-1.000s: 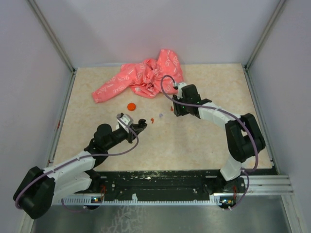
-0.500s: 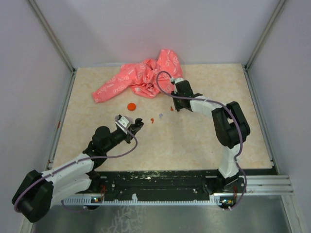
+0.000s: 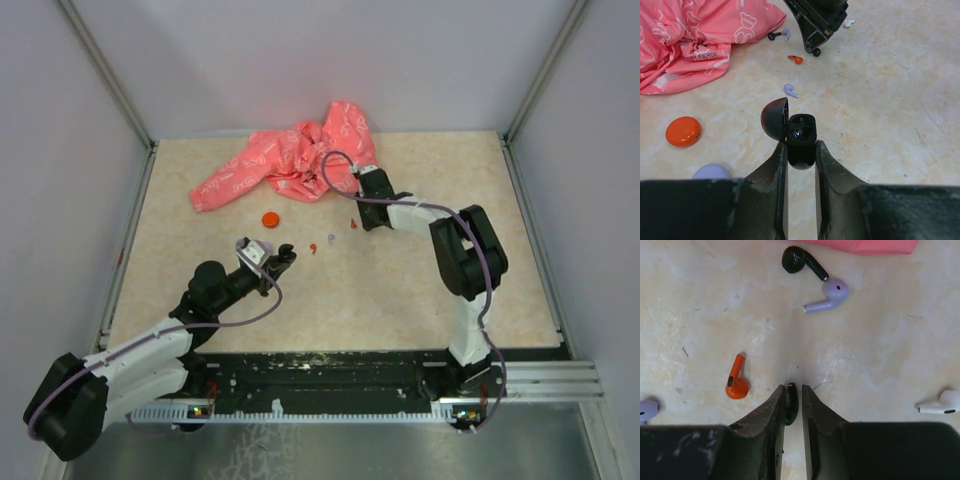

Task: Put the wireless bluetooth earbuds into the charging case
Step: Adjust the earbud at the center of the board.

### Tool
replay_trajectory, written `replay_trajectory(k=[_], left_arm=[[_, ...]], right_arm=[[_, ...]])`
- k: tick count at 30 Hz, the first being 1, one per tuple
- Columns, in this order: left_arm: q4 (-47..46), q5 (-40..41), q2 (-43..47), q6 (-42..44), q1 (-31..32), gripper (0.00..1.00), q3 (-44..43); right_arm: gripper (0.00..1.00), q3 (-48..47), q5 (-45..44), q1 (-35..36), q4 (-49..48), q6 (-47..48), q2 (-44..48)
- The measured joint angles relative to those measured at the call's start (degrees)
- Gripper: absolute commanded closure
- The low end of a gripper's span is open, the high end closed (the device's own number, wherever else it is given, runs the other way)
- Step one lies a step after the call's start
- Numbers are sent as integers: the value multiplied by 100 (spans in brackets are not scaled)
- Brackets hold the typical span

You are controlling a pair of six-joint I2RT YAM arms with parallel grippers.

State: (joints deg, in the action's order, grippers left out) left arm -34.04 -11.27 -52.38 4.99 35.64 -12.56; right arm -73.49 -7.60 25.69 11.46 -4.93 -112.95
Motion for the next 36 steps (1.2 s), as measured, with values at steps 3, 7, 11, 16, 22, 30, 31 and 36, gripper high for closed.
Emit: replay_trajectory(k=[3, 7, 11, 16, 22, 30, 31, 36], left_arm=[[0, -70, 31, -2, 0, 100, 0], [4, -162, 33, -2, 0, 100, 0], [4, -245, 35, -2, 0, 99, 0], [31, -326, 50, -4, 0, 99, 0], [48, -402, 96, -4, 0, 99, 0], [74, -468, 109, -4, 0, 99, 0], [74, -468, 118, -7, 0, 99, 0], [81, -470, 173, -7, 0, 99, 0]], right_arm=[[81, 122, -4, 2, 59, -94, 105], [80, 393, 17, 46, 234, -258, 352], [72, 699, 149, 87, 385, -417, 664], [69, 892, 354, 120, 448, -549, 953], [67, 964, 448, 142, 448, -632, 984], [67, 1086, 448, 264, 472, -686, 984], [67, 1086, 457, 278, 448, -686, 984], [67, 1080, 527, 326, 411, -671, 981]])
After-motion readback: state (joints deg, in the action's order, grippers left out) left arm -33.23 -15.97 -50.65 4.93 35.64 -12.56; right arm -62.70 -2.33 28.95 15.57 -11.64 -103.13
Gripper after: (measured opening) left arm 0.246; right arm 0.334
